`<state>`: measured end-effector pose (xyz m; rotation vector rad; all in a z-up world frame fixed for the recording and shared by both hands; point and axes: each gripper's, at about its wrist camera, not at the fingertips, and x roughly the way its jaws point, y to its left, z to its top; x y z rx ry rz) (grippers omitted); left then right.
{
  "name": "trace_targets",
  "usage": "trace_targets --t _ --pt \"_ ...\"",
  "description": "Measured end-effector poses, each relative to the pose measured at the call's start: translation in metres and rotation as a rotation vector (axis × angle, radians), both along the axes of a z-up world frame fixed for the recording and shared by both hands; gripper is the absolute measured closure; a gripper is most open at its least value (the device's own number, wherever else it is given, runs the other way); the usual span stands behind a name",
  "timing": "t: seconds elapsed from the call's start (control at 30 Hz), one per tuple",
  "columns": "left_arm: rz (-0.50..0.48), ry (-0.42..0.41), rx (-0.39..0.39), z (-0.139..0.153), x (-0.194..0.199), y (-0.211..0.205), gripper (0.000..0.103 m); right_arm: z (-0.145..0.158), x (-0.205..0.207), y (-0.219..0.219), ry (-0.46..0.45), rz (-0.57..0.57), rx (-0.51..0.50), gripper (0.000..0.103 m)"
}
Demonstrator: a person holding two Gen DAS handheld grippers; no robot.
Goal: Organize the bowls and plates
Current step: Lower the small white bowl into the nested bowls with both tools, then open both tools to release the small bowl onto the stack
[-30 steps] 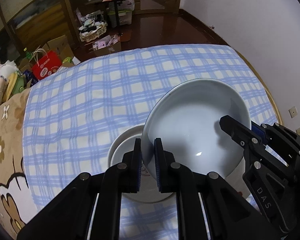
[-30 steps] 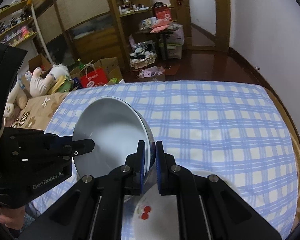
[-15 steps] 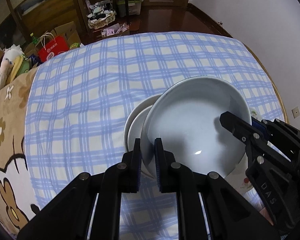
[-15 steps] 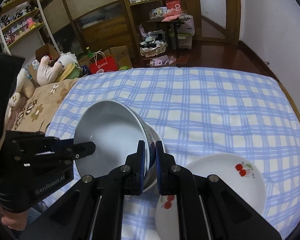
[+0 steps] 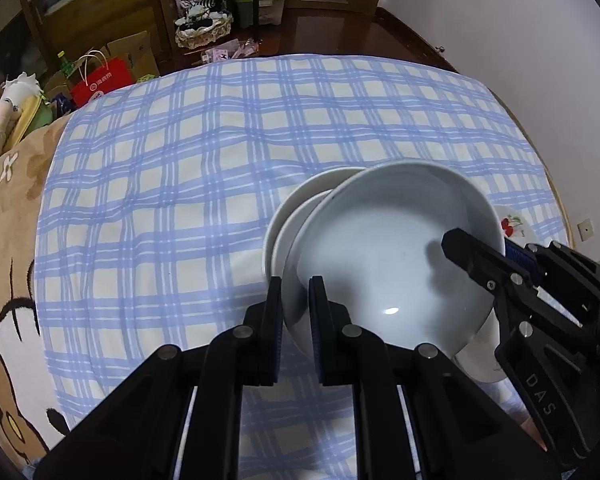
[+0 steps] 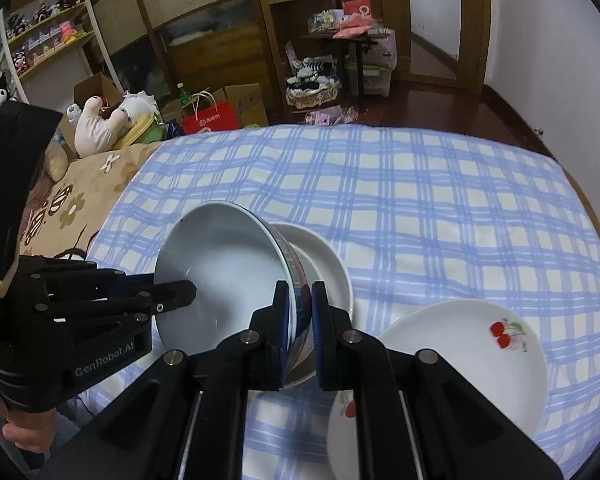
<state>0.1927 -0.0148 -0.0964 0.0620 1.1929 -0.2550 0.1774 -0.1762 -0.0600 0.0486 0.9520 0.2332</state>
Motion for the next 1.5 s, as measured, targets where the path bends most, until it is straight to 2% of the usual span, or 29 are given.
trace_targets --t 0.2,0.43,0.6,0.73,0.87,1.07,1.13,1.2,1.33,1.4,1.5 --pt "0.005 0.029 0.02 -0.015 0.008 0.002 0.091 -0.015 0.005 0.004 0.01 0.019 -0.012 0.092" --pt "0.007 0.038 -0.001 -0.021 0.015 0.001 0.091 -0.027 0.011 -0.001 0.035 0.014 -0.01 0.092" --pt "0.003 0.03 -0.008 -0.021 0.018 0.001 0.091 -0.027 0.012 -0.002 0.004 0.006 -0.041 0.089" --pt "0.006 0.011 0.031 -0.02 0.018 0.001 0.091 -0.026 0.012 -0.001 0.0 0.012 -0.05 0.088" --pt "0.015 -0.005 0.038 -0.017 0.016 0.006 0.09 -0.026 0.012 0.0 0.011 0.01 -0.033 0.088" --pt "0.051 0.009 0.032 -0.017 0.018 0.017 0.084 -0.019 0.012 -0.007 0.0 0.005 -0.007 0.088" --pt "0.065 0.007 0.039 -0.017 0.018 0.02 0.071 -0.016 0.014 -0.01 0.002 -0.001 0.002 0.084" --pt "0.077 -0.003 0.045 -0.016 0.019 0.023 0.061 -0.015 0.017 -0.012 0.005 -0.007 0.007 0.074" --pt "0.096 -0.006 0.063 -0.016 0.021 0.028 0.049 -0.012 0.019 -0.019 0.009 -0.019 0.021 0.063" --pt "0.1 -0.002 0.07 -0.016 0.022 0.03 0.045 -0.008 0.02 -0.023 0.001 -0.037 0.016 0.044" --pt "0.105 -0.001 0.085 -0.016 0.023 0.033 0.033 -0.001 0.021 -0.031 -0.021 -0.069 0.004 0.03"
